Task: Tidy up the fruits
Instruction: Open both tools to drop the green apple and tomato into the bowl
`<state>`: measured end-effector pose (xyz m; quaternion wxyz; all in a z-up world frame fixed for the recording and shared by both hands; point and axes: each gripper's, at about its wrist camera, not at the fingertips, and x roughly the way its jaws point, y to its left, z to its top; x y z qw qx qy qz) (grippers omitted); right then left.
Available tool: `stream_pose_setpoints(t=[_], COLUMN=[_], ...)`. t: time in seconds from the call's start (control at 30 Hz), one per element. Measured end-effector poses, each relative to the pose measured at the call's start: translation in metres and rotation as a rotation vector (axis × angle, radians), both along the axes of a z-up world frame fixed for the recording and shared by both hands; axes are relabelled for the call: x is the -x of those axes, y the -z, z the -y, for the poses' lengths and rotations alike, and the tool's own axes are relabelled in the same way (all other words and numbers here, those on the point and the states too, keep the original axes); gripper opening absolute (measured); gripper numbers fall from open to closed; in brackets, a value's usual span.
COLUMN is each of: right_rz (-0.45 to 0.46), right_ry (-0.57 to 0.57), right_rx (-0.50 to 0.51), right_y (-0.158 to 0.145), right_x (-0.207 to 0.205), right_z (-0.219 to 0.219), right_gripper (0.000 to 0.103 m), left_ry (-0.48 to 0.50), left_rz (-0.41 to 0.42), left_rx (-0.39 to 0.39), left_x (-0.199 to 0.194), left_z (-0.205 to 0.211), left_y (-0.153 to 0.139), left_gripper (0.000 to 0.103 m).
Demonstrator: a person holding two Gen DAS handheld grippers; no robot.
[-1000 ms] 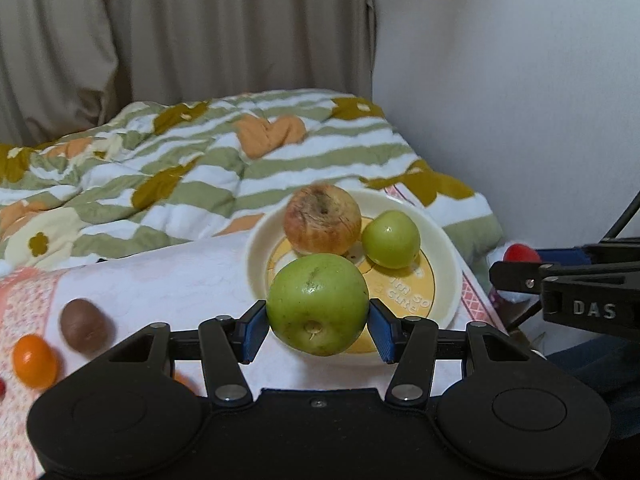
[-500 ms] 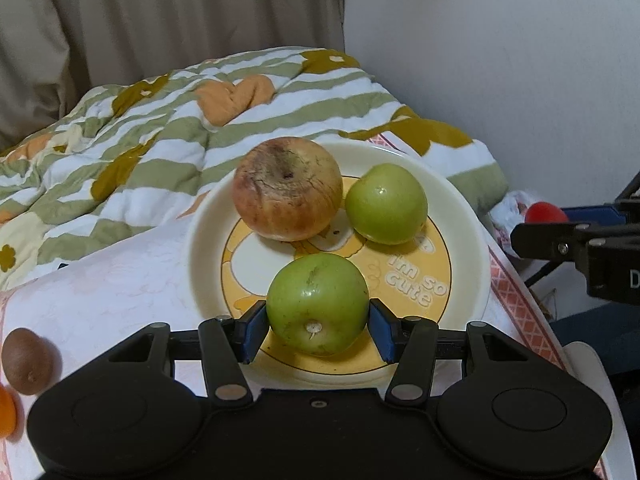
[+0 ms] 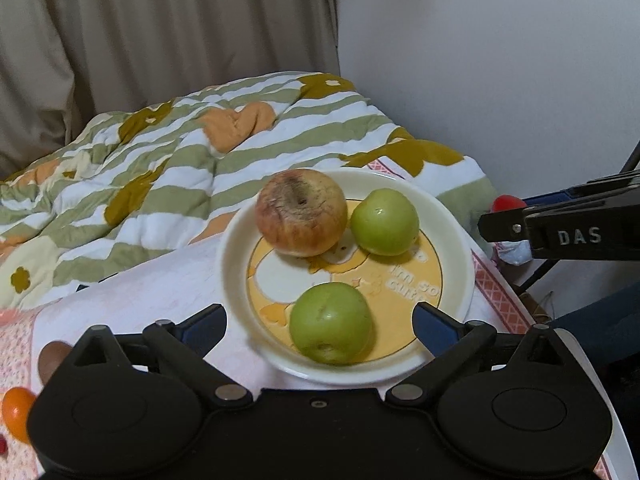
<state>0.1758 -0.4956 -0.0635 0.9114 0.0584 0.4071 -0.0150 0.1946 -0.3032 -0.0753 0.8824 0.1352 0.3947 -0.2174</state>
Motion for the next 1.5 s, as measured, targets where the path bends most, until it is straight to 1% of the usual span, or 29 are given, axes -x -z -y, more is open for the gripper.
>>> stream_pose_setpoints(t=[0.23,0.47,0.73,0.87,0.93,0.97,1.0,1.07,1.1,1.5], right_rz=[-0.021,-0.044,-0.071,-0.072,-0.052,-0.036,-0.016,0.025,0.036,0.101], right_ry=[-0.058,-0.111,-0.154,-0.172,-0.180,-0.178,-0.172,-0.166,-0.168,-0.195], right_rx=[-0.006,-0.003,0.010,0.014,0.013,0.014,0.019,0.027,0.028,0.041], right_y=[0.007,0.022,0.043,0.046,0.042,0.039,0.036,0.028,0.024,-0.019], right_x=[-0.012,-0.028,-0.037,-0.036,-0.033,-0.029,-0.025,-0.017,-0.015,0.035], right_z=[-0.019,-0.040,-0.050,-0.050,-0.050,-0.050,-0.050,-0.050,-0.050,-0.064], right_gripper=[0.046,0.046,0.046,0.048,0.058,0.071,0.087,0.099,0.100,0.100], left_ry=[-0.054,-0.110,-0.158,-0.175,-0.184,-0.187,-0.192,-0.201,-0.206,-0.287], left_rz=[-0.010,-0.015,-0.033,-0.025,-0.016,-0.013,-0.009,0.000,0.005,0.080], left_rx=[0.020,0.035,0.064,0.073,0.070,0.070,0.069,0.070,0.071,0.099], left_x=[0.009,0.019,0.029,0.035,0.038,0.040,0.042,0.047,0.051,0.100], left_z=[-0.019,-0.040,-0.058,-0.066,-0.070,-0.072,-0.074,-0.078,-0.080,-0.111], left_y=[-0.007,-0.010,-0.004,-0.007,-0.009,-0.011,-0.012,-0.016,-0.018,-0.047], left_gripper=[0.101,0.101,0.101,0.101,0.101,0.101,0.101,0.101,0.101,0.101])
